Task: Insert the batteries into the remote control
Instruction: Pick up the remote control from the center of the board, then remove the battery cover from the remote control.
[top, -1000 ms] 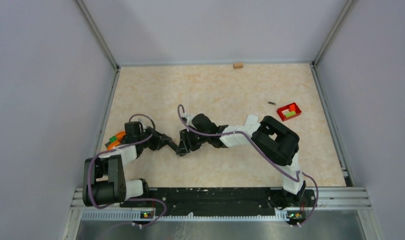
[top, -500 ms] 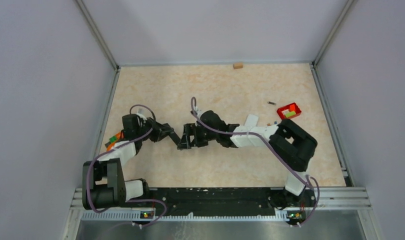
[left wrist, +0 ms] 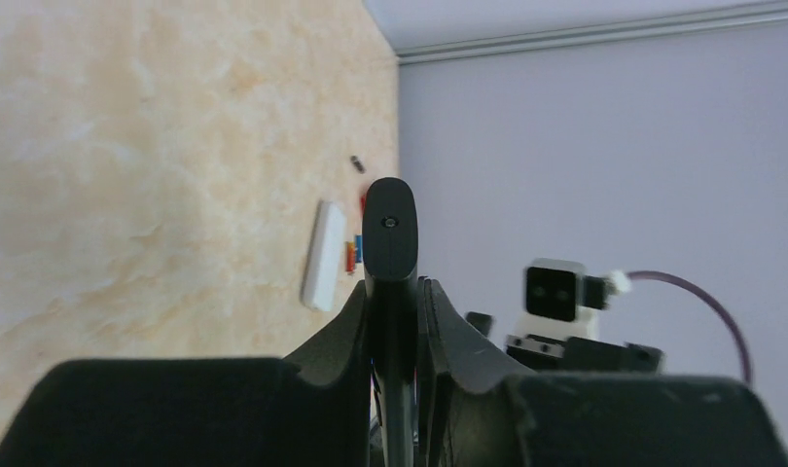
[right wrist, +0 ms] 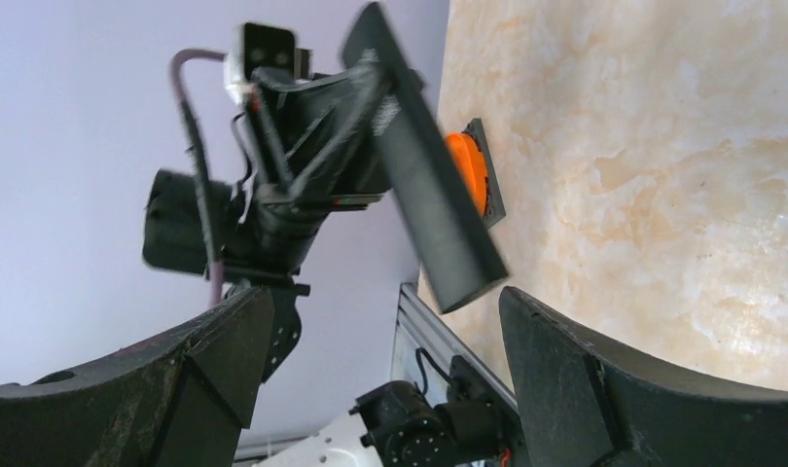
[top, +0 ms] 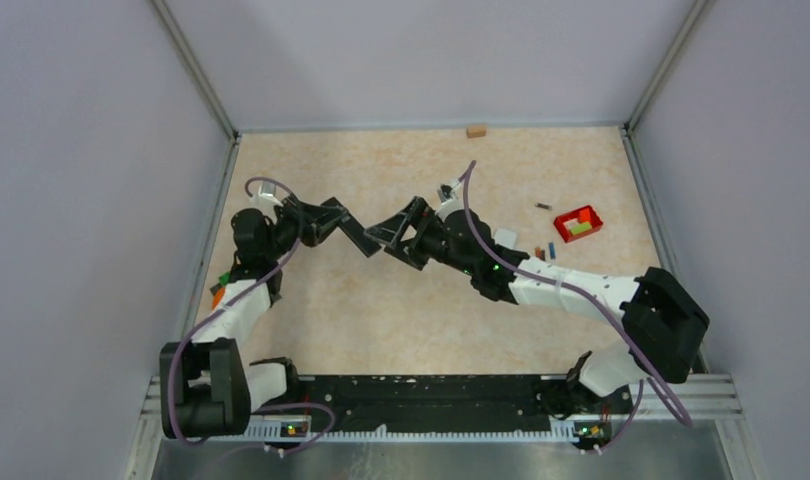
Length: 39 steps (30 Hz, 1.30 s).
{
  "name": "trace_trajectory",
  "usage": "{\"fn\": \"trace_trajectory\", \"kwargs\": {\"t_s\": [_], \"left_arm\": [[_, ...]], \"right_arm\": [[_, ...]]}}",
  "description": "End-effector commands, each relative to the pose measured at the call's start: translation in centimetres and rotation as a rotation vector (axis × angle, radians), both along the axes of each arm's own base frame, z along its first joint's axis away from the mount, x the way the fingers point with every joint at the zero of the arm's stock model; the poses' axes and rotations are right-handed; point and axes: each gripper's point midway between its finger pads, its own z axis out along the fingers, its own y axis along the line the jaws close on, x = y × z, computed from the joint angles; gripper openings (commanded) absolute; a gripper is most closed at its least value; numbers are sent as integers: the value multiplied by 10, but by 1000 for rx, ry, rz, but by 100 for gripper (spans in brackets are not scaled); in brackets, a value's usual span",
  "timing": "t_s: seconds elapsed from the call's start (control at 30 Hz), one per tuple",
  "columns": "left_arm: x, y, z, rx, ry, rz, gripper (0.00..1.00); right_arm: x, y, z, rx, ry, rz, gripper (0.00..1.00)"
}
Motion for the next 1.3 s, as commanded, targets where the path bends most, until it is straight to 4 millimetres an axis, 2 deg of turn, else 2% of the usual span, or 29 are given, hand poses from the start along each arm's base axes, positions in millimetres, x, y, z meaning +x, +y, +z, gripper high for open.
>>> {"fn": "trace_trajectory", "kwargs": {"t_s": [0.0, 0.07, 0.13, 0.2, 0.33, 0.5, 0.63, 0.73, 0.83, 0.87, 0.93, 0.97, 1.03, 1.07, 1.13, 1.27], "left_arm": [[-4, -7, 85, -71, -239, 4, 0], [-7, -8, 95, -86, -256, 10, 0], [-11, -11, 104, -105, -259, 6, 0], [-16, -14, 111, -123, -265, 0, 0], [-19, -21, 119, -133, -281, 1, 0], [-18, -23, 126, -141, -294, 3, 0], [-20, -24, 132, -148, -301, -3, 0], [-22, -25, 135, -148, -306, -10, 4], [-25, -28, 137, -136, -319, -36, 16], [-27, -29, 137, -124, -330, -48, 25], [-31, -31, 138, -94, -358, -69, 54], [-32, -32, 137, -75, -365, -77, 64], [-34, -34, 136, -31, -376, -107, 75], [-35, -35, 133, 3, -383, -130, 78], [-37, -39, 129, 36, -361, -181, 77], [-42, -44, 135, 18, -381, -241, 65]], "right_arm": [[14, -10, 21, 110, 47, -122, 88], [12, -9, 25, 144, 39, -115, 88], [9, -7, 38, 207, 6, -87, 88], [2, -7, 68, 345, -69, -48, 86], [-8, -4, 94, 474, -123, 18, 80], [-9, 1, 104, 520, -140, 51, 65], [-10, 4, 110, 548, -167, 70, 49], [-8, 5, 112, 550, -190, 68, 35], [-5, 2, 112, 545, -207, 56, 15], [-4, 1, 112, 542, -212, 52, 10], [-3, 0, 113, 527, -234, 66, 0], [-2, -2, 112, 518, -240, 71, 0], [-1, -6, 110, 501, -246, 94, 0], [-1, -9, 108, 492, -247, 108, 0], [0, -16, 103, 479, -251, 136, 0], [-5, -17, 98, 442, -240, 224, 0]]}}
